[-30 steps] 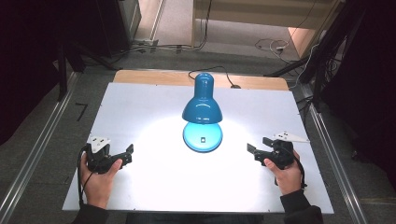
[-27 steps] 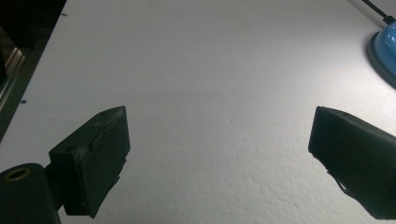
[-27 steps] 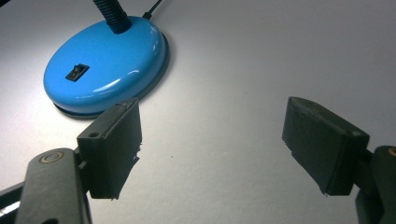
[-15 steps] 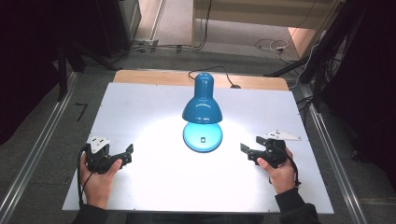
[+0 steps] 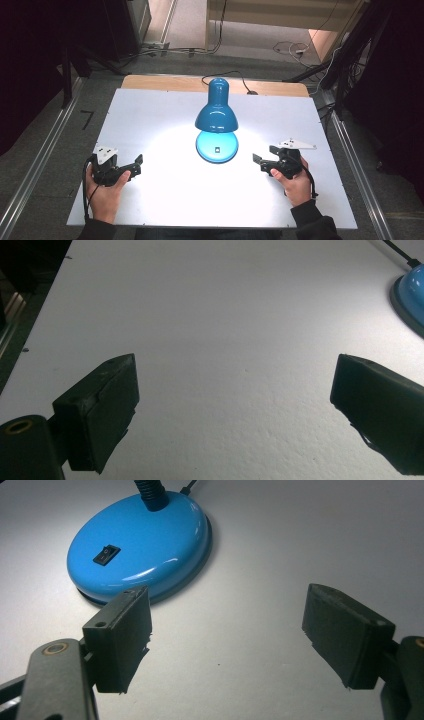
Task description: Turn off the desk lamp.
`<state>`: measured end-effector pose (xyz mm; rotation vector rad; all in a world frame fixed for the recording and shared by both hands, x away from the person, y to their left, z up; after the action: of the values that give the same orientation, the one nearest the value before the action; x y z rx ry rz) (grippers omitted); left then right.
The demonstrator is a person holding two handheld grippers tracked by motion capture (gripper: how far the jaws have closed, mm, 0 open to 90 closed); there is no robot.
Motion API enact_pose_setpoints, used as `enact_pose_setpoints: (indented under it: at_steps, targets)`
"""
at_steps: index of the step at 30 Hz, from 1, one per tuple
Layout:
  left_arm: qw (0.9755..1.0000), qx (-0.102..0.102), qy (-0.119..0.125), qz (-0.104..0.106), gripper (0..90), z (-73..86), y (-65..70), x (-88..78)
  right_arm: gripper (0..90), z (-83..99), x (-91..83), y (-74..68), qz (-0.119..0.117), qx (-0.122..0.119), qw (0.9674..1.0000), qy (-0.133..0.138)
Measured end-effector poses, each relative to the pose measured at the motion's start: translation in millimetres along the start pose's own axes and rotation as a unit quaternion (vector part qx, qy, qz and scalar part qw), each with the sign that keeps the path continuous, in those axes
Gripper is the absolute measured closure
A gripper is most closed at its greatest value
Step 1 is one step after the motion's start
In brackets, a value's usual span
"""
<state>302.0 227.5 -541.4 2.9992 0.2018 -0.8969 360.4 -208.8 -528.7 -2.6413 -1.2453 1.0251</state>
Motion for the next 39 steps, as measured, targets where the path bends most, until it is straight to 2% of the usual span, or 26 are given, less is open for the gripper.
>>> enact_pose_setpoints:
  at_steps: [39]
  targets:
    - [1.0,-0.003,0.002,0.003,6.0,-0.6,-0.4,-0.8,18.9,-6.5,21.0,-16.1,-0.015,-0.013,0.9998,-0.006]
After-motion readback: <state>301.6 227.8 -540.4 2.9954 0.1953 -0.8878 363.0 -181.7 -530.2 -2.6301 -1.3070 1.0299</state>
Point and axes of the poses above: each handheld gripper's, and its own axes: x roughly forward along the jaws, z roughly out of its underside, y roughly to its right, the point moved 8 cm from there along x, roughly forward along the jaws, and after that the axes turned 14 degrees about -z, right-handed, at the moved point
